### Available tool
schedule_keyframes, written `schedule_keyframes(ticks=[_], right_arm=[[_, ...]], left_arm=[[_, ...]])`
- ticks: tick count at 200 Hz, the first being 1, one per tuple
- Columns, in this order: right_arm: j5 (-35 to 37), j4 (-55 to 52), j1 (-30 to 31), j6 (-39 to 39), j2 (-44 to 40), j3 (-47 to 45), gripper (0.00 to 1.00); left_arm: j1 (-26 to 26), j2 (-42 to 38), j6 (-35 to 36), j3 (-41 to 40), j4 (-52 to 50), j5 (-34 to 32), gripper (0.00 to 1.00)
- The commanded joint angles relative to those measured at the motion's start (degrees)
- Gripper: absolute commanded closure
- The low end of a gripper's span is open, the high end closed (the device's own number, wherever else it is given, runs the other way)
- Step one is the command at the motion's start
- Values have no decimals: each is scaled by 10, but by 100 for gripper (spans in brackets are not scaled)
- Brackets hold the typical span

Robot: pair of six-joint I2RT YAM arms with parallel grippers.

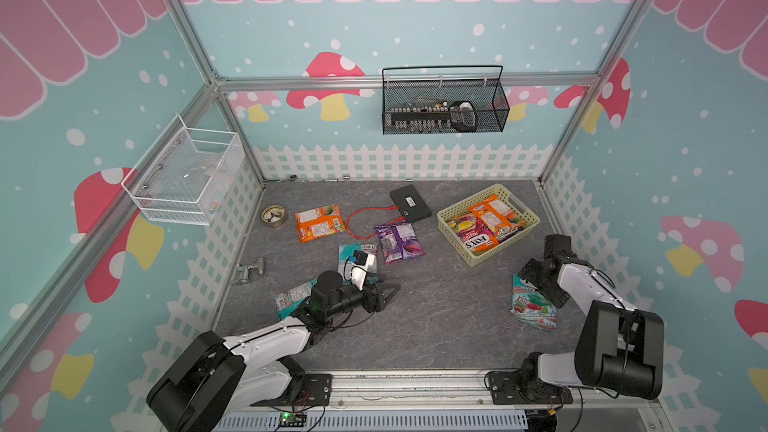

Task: Put the candies in the basket
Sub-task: Move the candy to the center of the board.

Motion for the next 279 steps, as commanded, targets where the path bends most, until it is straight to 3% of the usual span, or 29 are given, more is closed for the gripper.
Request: schedule_keyframes(ticks=[1,20,65,88,121,140,159,208,244,279], right_arm=[[-40,23,-5,-30,0,-15,3],[-39,23,-5,-25,-1,-29,1],[-125,39,2,-39,-11,-70,1],[-150,32,42,-22,-24,-81,1],[-179,19,115,67,-67,-106,1],[-215,34,177,125,-93,-117,2],[-253,44,201,141,-102,-117,1],[-76,-52,197,99,-104,-54,2],[-83,-38,196,59,-89,-63,10],[-106,13,182,28,-87,-99,16]], left_arm=[[-18,24,10,22,9,22,29],[-36,50,8,34,11,22,31],[-70,99,6,64,15,29,39],[-81,124,-15,81,13,20,44],[-93,164,-67,103,24,6,54],[-103,191,-96,104,50,3,55],[-114,220,-113,112,64,-1,55],[-149,306,-164,180,74,-8,56],[-159,384,-212,234,105,3,63],[-174,446,-208,294,106,29,72]])
